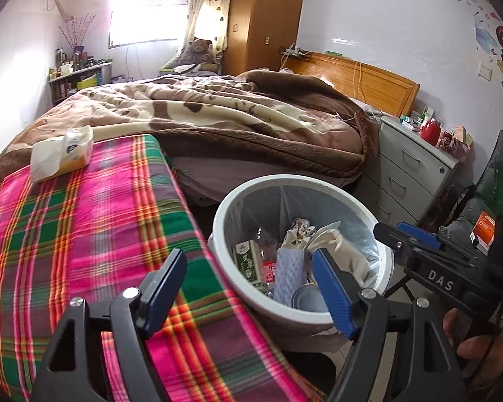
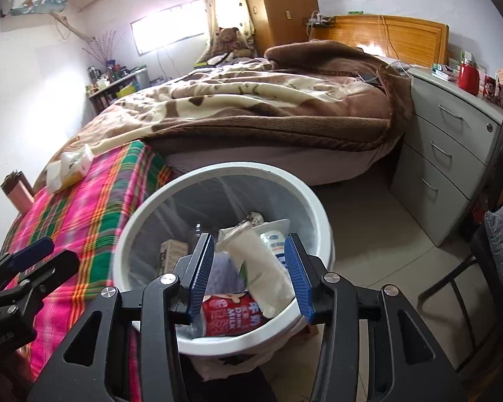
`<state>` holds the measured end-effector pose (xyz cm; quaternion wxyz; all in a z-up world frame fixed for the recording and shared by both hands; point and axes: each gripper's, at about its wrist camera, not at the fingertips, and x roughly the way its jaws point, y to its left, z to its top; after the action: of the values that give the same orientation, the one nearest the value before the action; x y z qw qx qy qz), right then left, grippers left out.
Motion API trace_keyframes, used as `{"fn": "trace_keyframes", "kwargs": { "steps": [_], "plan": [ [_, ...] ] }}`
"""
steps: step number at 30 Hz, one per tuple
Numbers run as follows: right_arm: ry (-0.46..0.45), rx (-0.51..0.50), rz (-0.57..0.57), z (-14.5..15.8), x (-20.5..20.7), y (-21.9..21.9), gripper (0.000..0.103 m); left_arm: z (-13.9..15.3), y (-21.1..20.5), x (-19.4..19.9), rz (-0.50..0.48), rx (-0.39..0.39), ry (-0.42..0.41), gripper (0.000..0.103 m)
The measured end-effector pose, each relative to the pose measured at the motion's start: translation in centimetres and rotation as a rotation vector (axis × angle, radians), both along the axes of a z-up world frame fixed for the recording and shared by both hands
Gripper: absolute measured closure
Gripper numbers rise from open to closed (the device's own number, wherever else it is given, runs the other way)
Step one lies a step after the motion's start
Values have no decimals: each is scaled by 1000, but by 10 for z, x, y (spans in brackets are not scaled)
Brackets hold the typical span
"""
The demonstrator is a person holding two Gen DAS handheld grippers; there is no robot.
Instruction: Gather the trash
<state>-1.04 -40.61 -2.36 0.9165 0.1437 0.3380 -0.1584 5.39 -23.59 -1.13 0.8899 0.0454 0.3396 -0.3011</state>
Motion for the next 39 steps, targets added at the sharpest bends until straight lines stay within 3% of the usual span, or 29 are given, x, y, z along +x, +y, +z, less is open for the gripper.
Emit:
{"fn": "trace_keyframes", "kwargs": {
  "steps": [9,15,25,39],
  "plan": [
    [-89,-13,50,6,-24,36,57,-1,48,-14,126,-24,-30,23],
    [-111,-30,85,6,-32,59,57,-5,65,-25,190,84,-101,23],
    [-146,-106,99,6,-43,92,57,-6,85,-42,199,70,-121,23],
    [-187,-127,99,10,-47,109,57,-7,100,-46,225,30,-133,23]
  ]
}}
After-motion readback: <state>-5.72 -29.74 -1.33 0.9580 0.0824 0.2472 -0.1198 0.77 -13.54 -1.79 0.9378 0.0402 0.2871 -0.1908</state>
